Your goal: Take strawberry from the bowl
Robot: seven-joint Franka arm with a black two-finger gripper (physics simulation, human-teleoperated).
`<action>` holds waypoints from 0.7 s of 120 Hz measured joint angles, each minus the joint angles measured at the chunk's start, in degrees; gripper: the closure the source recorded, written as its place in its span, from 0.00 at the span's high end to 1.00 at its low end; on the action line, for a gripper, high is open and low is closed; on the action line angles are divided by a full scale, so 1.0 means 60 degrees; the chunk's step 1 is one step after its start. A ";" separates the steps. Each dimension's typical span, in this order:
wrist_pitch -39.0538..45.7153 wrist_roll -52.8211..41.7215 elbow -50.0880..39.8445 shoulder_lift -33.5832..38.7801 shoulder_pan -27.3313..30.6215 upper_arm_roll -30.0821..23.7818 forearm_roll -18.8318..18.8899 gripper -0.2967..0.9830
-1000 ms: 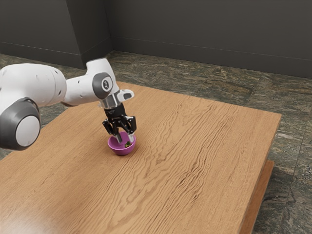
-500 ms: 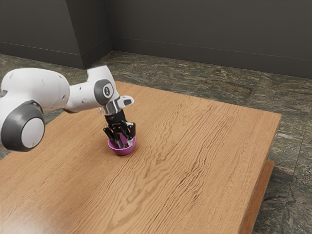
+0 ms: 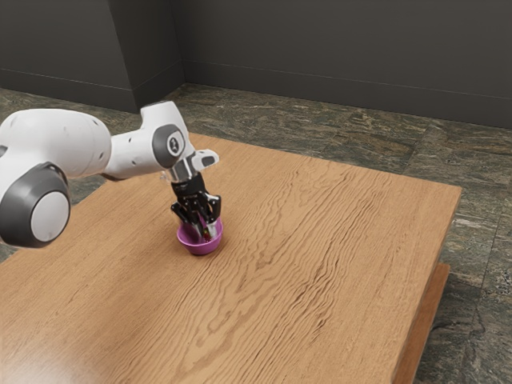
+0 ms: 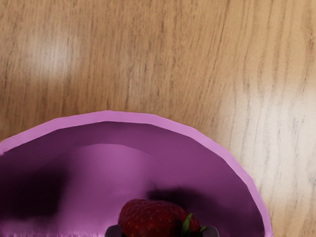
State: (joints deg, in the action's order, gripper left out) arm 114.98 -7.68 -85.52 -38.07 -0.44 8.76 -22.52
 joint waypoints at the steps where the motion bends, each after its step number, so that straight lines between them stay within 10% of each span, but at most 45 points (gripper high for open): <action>1: 0.0000 0.0002 -0.0008 0.0047 0.0000 0.0000 0.0007 0.28; 48: 0.0406 0.0163 -0.0657 0.0874 -0.0119 -0.2091 0.0344 0.24; 84: 0.0353 0.0083 -0.0661 0.1765 -0.0120 -0.2191 0.0433 0.62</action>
State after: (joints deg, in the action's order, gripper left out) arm 117.10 -7.18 -89.48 -27.48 -1.16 -4.39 -19.92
